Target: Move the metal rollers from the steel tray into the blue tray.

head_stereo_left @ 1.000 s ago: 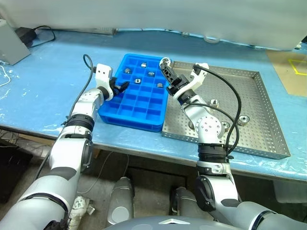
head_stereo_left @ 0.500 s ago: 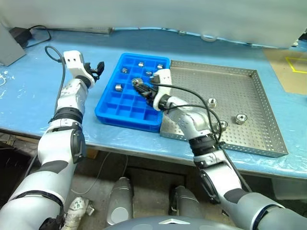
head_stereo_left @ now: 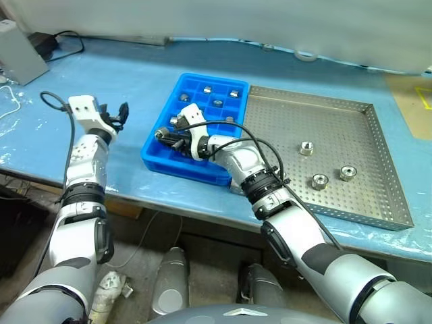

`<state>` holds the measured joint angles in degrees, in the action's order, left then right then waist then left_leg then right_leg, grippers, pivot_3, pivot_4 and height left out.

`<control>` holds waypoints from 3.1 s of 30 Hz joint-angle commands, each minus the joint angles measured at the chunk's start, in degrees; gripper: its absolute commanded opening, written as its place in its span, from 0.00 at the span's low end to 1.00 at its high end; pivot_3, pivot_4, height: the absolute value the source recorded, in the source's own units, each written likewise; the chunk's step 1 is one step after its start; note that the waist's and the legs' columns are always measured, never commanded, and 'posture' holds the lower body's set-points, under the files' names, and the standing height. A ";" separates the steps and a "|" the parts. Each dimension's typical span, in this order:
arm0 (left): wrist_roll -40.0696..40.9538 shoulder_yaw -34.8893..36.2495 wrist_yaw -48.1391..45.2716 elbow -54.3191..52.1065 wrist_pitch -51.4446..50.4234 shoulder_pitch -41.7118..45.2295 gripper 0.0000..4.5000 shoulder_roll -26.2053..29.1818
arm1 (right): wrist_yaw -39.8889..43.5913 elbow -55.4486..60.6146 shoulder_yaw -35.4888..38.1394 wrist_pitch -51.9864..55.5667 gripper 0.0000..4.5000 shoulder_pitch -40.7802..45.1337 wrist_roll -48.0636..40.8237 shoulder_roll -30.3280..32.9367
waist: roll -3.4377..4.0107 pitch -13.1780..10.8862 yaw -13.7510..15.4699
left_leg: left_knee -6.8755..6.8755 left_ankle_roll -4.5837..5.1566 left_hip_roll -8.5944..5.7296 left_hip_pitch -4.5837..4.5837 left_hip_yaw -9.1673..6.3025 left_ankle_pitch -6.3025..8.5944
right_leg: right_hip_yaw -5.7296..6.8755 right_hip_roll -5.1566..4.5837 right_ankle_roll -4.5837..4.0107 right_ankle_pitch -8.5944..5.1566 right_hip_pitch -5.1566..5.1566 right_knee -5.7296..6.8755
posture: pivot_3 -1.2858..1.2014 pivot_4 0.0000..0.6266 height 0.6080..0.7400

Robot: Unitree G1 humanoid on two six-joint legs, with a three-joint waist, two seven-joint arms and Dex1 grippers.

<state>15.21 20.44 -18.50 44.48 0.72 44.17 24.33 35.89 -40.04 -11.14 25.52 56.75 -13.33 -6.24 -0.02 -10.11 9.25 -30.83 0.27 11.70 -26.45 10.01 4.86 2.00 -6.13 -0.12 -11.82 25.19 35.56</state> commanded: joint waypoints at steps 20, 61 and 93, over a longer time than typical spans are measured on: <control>2.44 -5.02 -14.08 7.82 0.14 15.06 0.76 -8.59 | -7.49 29.76 16.25 9.29 0.65 -12.29 -7.50 5.60 | -0.07 0.00 0.91 | 0.12 -0.37 -0.09 0.21 0.03 -0.23 | -0.23 -0.01 0.03 0.05 -0.06 0.12 | 0.51 0.24 1.00; -30.58 -37.82 -33.56 29.87 13.47 20.39 0.63 -28.80 | -31.33 82.98 42.13 25.52 0.67 -57.82 -41.44 26.72 | 0.29 0.25 -8.64 | 0.02 0.97 -0.23 1.30 1.42 0.57 | -0.86 -0.17 0.58 -0.26 -1.18 -1.20 | 0.30 0.24 1.00; -8.74 -15.82 -1.33 -34.32 -18.76 -7.15 0.41 -16.89 | -17.11 62.56 21.00 22.61 0.67 -40.65 -40.32 28.69 | 0.30 0.25 -4.70 | -0.24 1.28 -0.09 0.68 1.40 0.80 | -0.55 -0.24 0.20 -0.02 -0.92 -1.40 | 0.48 0.24 1.00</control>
<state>6.52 5.27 -20.37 14.92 -15.95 38.09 6.85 17.71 21.72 10.15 49.23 15.43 -53.90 22.51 0.27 -9.86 4.55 -31.05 1.54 11.60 -25.71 11.40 5.65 1.43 -6.37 0.08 -11.83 24.26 34.19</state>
